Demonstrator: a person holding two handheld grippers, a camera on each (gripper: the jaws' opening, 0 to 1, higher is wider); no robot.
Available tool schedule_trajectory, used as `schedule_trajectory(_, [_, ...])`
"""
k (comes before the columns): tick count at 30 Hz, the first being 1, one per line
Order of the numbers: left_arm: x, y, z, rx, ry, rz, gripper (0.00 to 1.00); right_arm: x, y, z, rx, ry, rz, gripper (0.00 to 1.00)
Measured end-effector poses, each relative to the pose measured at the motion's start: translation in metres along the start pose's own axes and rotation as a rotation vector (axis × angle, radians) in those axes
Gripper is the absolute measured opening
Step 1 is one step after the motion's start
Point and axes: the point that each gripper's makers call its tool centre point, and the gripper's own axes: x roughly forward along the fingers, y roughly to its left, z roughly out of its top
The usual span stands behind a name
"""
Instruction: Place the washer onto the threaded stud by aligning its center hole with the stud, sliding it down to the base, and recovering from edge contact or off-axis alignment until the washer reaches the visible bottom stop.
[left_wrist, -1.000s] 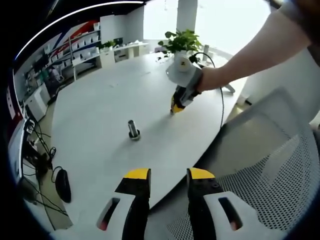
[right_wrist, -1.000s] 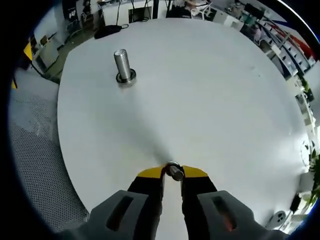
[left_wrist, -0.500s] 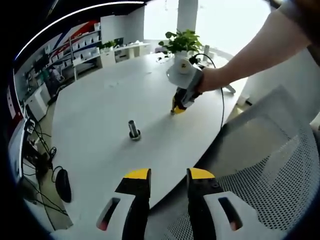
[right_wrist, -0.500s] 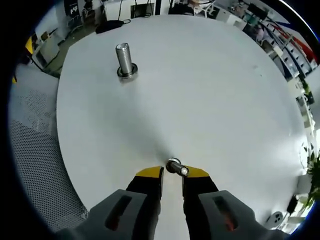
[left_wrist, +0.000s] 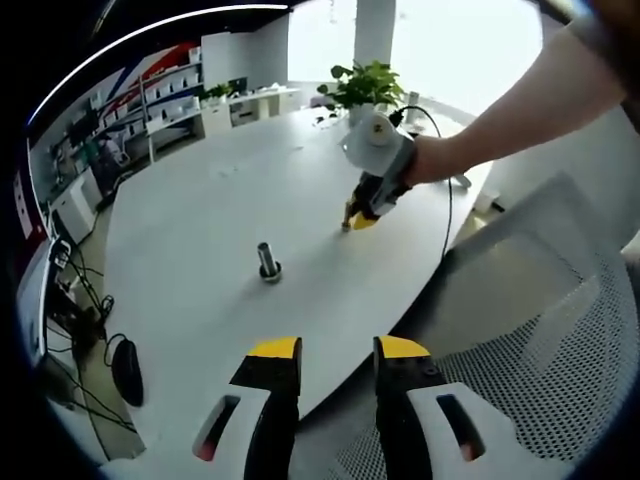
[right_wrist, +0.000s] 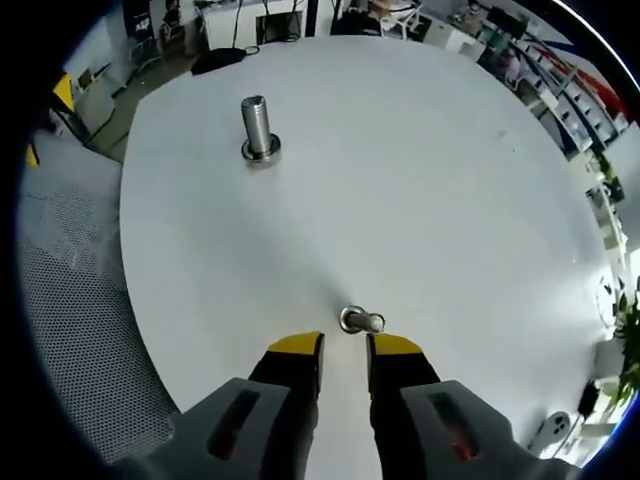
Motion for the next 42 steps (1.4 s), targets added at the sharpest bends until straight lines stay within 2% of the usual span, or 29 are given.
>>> schedule_trajectory(5, [0.000, -0.001, 0.000, 0.004, 0.002, -0.004, 0.27, -0.011, 0.001, -0.004, 0.032, -0.019, -0.010, 0.20])
schedule_trajectory(10, [-0.001, -0.002, 0.004, -0.002, -0.023, -0.012, 0.27, -0.026, 0.007, -0.004, 0.057, -0.066, -0.017, 0.20])
schedule_trajectory(17, [0.000, -0.005, 0.004, 0.001, -0.020, -0.030, 0.27, -0.050, 0.011, -0.022, 0.074, -0.084, -0.027, 0.20])
schedule_trajectory(24, [0.001, -0.008, 0.003, 0.012, -0.015, -0.042, 0.27, -0.085, 0.007, -0.027, 0.216, -0.193, -0.060, 0.20])
schedule_trajectory(28, [0.000, -0.008, 0.004, 0.008, -0.023, -0.040, 0.27, -0.104, 0.012, -0.023, 0.209, -0.229, -0.068, 0.20])
schedule_trajectory(33, [-0.002, -0.006, 0.006, 0.010, -0.035, -0.029, 0.27, -0.133, 0.022, -0.015, 0.200, -0.305, -0.078, 0.20])
schedule_trajectory(37, [-0.003, -0.005, 0.007, 0.011, -0.044, -0.021, 0.27, -0.147, 0.028, -0.012, 0.217, -0.349, -0.088, 0.20])
schedule_trajectory(39, [-0.003, -0.006, 0.007, 0.018, -0.044, -0.022, 0.27, -0.157, 0.033, -0.009, 0.245, -0.391, -0.093, 0.20])
schedule_trajectory(42, [-0.001, -0.013, 0.005, 0.063, -0.022, -0.037, 0.27, -0.164, 0.038, -0.009, 0.261, -0.418, -0.100, 0.20])
